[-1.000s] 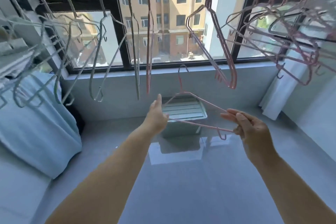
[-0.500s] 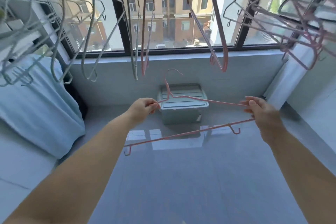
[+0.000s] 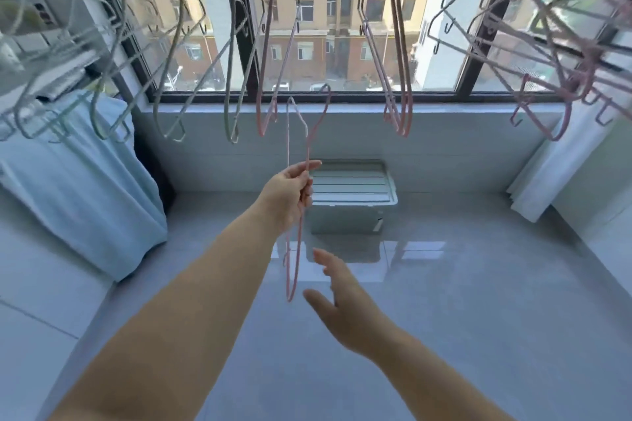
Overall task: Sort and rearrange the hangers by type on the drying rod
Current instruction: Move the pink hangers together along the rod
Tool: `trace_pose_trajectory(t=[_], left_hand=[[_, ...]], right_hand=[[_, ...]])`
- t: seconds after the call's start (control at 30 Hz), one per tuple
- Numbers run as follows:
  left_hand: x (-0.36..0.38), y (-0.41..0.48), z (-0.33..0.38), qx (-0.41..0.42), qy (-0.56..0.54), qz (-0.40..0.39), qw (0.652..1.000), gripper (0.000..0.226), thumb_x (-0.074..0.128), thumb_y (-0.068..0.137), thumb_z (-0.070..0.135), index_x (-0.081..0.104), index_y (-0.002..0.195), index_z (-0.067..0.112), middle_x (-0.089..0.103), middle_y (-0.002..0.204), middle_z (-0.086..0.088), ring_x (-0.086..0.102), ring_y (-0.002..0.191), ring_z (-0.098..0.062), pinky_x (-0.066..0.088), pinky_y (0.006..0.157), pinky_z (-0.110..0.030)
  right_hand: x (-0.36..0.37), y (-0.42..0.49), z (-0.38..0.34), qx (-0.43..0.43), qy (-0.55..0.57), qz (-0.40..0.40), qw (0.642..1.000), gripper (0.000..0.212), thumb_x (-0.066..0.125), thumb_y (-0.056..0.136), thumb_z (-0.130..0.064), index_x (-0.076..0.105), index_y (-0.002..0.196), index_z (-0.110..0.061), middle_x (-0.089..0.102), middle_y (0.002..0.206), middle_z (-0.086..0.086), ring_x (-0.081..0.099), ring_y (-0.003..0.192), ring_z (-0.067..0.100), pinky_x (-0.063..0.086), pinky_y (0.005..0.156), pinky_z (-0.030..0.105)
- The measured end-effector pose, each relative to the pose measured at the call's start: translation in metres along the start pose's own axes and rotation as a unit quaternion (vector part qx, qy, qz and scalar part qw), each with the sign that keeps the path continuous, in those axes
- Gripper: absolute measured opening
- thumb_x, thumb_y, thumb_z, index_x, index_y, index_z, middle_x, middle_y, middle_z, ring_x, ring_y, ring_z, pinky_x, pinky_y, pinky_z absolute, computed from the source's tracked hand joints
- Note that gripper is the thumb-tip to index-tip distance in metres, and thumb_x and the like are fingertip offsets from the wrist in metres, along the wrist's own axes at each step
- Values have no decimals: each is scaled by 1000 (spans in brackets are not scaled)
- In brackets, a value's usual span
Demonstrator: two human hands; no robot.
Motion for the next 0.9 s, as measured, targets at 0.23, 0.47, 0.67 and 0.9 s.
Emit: trace_pose_trajectory(t=[0.23,0.47,0.67,0.9], left_hand=[[37,-22,31,17,-106,23,994,33,29,97,3,61,92,10,43,65,-2,36,56,-8,32,53,-17],[56,-42,73,113,-115,20,987,28,32,94,-5,58,95,7,58,77,-2,49,63,-7,37,57,-17],[56,-54,127,277,104,18,955,37,40,94,0,41,131,3,64,103,2,65,78,-5,51,66,-13],[60,-66,162,345,243,11,906,37,44,93,4,45,130,11,60,117,3,61,90,-5,52,69,-10]], right_hand=[[-17,-6,-5,-43,11,38,998,48,43,95,-19,26,139,-30,54,121,-23,47,115,0,34,93,15],[-48,-16,-48,-91,123,95,984,37,48,92,-9,45,101,-45,70,83,-16,67,74,-1,51,77,17],[-74,-1,-98,-152,170,129,965,34,49,91,-4,52,99,-37,69,78,-14,68,67,7,53,72,23],[-123,42,-151,-205,194,173,944,26,50,90,1,57,106,-19,69,78,0,69,71,16,57,78,44]])
Point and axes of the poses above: each hand's wrist, its own y-axis towards the middle knuckle, its own x-axis out of the palm, z = x × y, the point moved 1 cm from there along y, towards the middle knuckle
